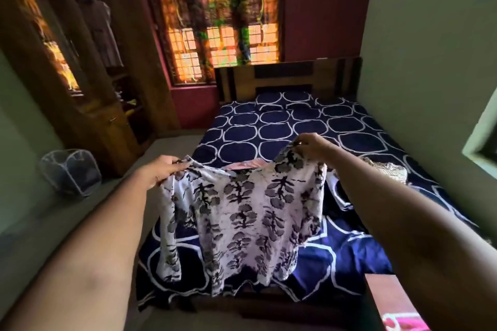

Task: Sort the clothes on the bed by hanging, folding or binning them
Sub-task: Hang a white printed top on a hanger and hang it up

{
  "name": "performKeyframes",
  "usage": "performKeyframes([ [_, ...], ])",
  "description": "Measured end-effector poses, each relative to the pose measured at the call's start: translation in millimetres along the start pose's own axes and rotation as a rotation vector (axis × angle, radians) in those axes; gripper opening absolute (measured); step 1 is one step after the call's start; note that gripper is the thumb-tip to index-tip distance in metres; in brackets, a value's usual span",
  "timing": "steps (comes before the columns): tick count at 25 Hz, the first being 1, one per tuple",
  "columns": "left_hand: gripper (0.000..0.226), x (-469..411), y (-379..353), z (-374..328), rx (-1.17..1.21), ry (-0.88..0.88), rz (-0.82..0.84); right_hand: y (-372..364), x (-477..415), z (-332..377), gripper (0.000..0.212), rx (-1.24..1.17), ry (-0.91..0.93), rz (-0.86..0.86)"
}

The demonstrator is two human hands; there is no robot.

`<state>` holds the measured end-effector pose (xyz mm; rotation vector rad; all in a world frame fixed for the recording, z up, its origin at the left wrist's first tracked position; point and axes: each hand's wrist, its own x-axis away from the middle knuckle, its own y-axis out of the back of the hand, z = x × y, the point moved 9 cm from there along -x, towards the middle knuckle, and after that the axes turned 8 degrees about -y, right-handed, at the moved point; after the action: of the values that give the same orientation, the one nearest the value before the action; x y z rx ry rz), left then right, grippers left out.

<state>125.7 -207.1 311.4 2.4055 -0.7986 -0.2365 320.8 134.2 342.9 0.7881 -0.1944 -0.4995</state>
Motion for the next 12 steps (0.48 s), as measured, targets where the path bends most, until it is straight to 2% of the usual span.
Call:
performKeyframes([
  [3,0.021,27.5,-24.1,12.0,0.255,0.179,0.129,-12.7,4.2,-3.6,0.014,-0.068,-0.012,0.150],
  [6,0.018,43.3,-51.0,14.4,0.290,0.318,0.317,-23.2,11.7,-13.6,0.038,-0.085,-0.024,0.290],
  [9,0.030,43.3,-69.5,16.7,0.241,0.339,0.434,-31.8,26.0,-37.4,0.046,-0.110,-0.145,0.452],
  [12,0.040,34.0,-85.9,14.4,0.228,0.291,0.483,-30.8,39.2,-58.4,0.034,-0.223,-0.218,0.535],
])
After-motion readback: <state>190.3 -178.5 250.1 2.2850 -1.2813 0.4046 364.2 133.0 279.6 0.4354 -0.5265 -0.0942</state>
